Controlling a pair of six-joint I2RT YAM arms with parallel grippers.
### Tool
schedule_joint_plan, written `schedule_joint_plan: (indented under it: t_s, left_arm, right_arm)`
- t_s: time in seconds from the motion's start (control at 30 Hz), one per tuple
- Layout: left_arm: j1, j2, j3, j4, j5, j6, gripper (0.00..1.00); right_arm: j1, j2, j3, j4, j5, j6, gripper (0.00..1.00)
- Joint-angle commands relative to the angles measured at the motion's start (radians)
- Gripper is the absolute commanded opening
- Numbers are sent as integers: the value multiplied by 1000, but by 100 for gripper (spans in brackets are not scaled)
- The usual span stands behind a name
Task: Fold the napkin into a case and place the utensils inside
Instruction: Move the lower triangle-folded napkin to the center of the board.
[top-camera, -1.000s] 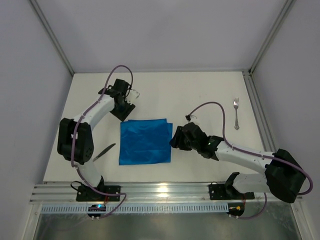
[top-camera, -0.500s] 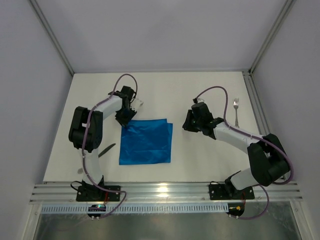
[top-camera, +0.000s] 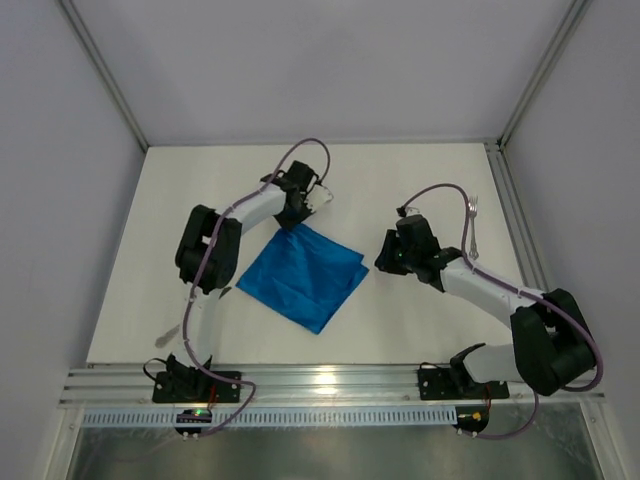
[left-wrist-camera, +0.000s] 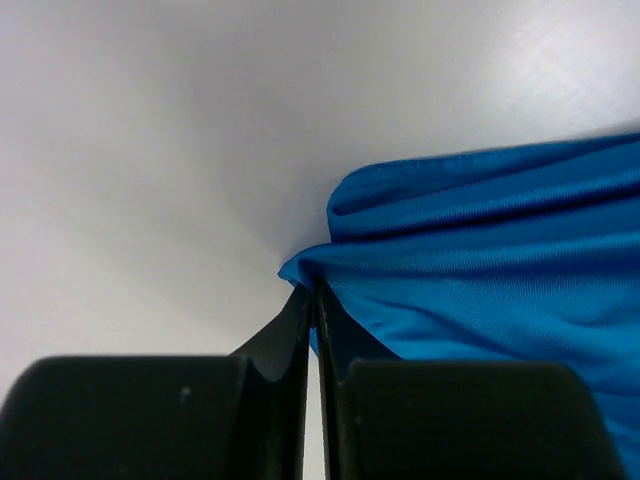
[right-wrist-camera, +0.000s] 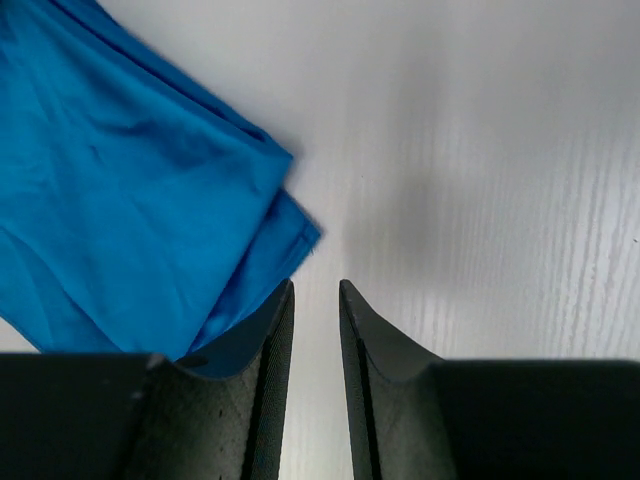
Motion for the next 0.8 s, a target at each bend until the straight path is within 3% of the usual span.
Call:
schedule_joint_plan:
  t_s: [0.0, 0.07, 0.17, 0.2, 0.23, 0.3, 0.37, 0.5, 0.67, 0.77]
  left_arm:
    - [-142, 79, 81, 87, 19, 126, 4]
    - [-219, 98, 145, 98, 23, 188, 8]
    - [-285, 113, 215, 101, 12, 214, 29]
    - [-291, 110, 266, 81, 18, 202, 45]
    - [-294, 92, 289, 67, 38, 187, 52]
    - [-294, 49, 299, 35, 52, 136, 57]
    - [-294, -67, 250, 36, 110, 105, 57]
    - [-308, -303, 81, 23, 235, 49, 41]
    - [-495, -494, -103, -155, 275, 119, 38]
    - [-632, -494, -193, -191, 289, 105, 41]
  right_arm:
    - [-18, -111, -38, -32, 2, -4, 29]
    - [-23, -156, -76, -64, 2, 5, 29]
    - [-31, -248, -126, -96, 50, 20, 30]
    - [-35, -269, -162, -97, 48, 31, 30]
    - [-46, -300, -178, -92, 38, 36, 31]
    - [-66, -316, -213, -84, 22, 40, 31]
    - [-90, -305, -221, -78, -43, 37, 32]
    - [-100, -260, -206, -74, -122, 23, 32]
    - [-100, -274, -204, -118, -203, 14, 34]
    - [-100, -309, -216, -187, -212, -4, 37]
